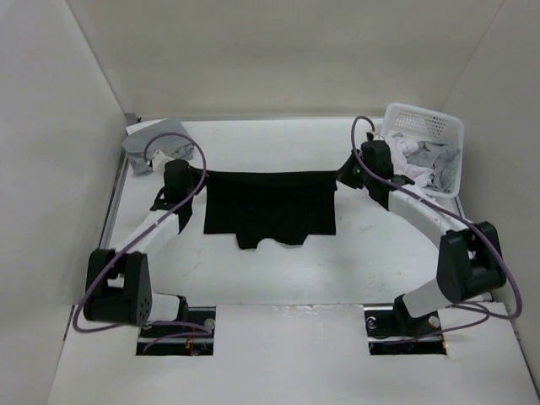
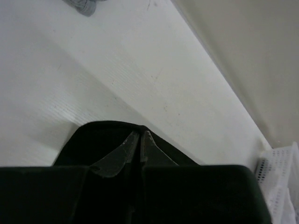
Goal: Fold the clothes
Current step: Fold the tank top
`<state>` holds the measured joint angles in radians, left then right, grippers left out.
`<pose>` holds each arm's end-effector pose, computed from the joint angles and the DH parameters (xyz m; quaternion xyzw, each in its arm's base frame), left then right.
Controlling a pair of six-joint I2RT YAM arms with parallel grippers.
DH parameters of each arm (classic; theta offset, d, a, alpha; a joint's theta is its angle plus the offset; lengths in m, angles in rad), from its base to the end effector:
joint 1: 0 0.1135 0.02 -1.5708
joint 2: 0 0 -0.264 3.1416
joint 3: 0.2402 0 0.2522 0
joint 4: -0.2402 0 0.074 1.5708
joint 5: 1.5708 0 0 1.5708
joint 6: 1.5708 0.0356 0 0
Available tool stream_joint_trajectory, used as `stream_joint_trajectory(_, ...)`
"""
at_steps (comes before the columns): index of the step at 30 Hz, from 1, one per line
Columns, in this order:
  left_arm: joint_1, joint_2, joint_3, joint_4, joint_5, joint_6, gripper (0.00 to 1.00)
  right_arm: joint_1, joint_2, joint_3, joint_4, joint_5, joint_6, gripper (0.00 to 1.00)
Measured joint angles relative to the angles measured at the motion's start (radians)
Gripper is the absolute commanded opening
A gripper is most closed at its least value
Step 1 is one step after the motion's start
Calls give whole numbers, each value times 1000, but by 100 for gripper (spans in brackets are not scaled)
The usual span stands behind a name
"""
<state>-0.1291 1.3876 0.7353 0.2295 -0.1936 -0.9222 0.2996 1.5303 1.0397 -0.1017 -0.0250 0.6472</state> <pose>0.3007 -0.0321 0.2274 -0.3712 0.7507 -0.2010 0.5082 0.3290 0.1025 0.2536 0.1468 0.8703 0.2241 0.4132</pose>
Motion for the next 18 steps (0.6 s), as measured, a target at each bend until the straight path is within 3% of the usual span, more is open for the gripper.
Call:
stream_joint_trajectory(7,36,-288,-189,-11,48,-11,0,10,-213,-251,37,-8,23,3)
stream_joint_trajectory(18,34,-651,-446,-163,97,-13,2,89,-440,-527,58,7,72,5)
